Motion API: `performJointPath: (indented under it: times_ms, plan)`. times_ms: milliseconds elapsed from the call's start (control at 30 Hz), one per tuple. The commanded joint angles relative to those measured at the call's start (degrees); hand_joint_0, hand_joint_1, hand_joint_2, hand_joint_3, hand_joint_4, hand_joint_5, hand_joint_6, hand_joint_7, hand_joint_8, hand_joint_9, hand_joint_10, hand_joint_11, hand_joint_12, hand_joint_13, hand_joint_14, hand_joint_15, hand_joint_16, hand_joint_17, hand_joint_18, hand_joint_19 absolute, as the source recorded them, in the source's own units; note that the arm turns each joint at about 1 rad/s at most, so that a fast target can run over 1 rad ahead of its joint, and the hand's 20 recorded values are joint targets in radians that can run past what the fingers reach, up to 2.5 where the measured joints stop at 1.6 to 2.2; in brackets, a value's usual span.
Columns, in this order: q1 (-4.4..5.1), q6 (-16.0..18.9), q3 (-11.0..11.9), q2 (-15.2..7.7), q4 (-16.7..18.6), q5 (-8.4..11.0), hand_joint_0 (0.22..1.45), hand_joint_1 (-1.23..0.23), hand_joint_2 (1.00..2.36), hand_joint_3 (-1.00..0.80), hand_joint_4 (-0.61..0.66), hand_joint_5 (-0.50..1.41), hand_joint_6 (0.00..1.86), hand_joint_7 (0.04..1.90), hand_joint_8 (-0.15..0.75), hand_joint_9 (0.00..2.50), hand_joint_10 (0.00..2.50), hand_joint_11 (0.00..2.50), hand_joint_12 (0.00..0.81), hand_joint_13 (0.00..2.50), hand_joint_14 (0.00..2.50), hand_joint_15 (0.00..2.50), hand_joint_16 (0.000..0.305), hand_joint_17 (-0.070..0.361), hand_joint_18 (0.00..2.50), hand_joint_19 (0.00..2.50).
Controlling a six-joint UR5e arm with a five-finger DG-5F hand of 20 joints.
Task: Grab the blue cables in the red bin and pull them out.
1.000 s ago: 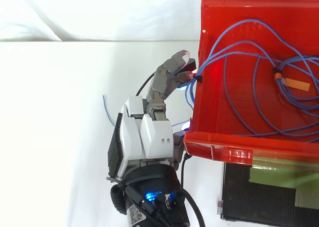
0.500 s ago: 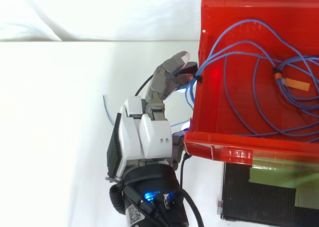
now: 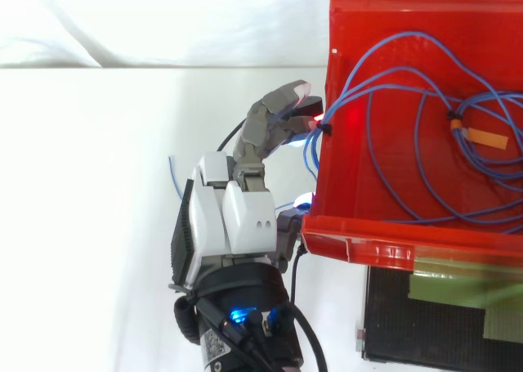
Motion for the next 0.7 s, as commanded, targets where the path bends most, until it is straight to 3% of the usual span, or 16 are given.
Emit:
performJointPath:
  times_ms: [0, 667]
  plan:
    - [0.02, -0.2, 0.0, -0.1, 0.7, -0.06, 0.82, -0.86, 1.00, -1.00, 0.25, 0.64, 0.37, 0.56, 0.262, 0.75, 0.02, 0.54, 0.330, 0.62, 0.02, 0.46, 0.044, 0.098, 0.47, 0.64]
    - [0.11, -1.0, 0.0, 0.0, 1.3, -0.15, 0.82, -0.85, 1.00, -1.00, 0.26, 0.73, 0.27, 0.63, 0.267, 0.80, 0.02, 0.54, 0.330, 0.62, 0.02, 0.46, 0.043, 0.097, 0.47, 0.64]
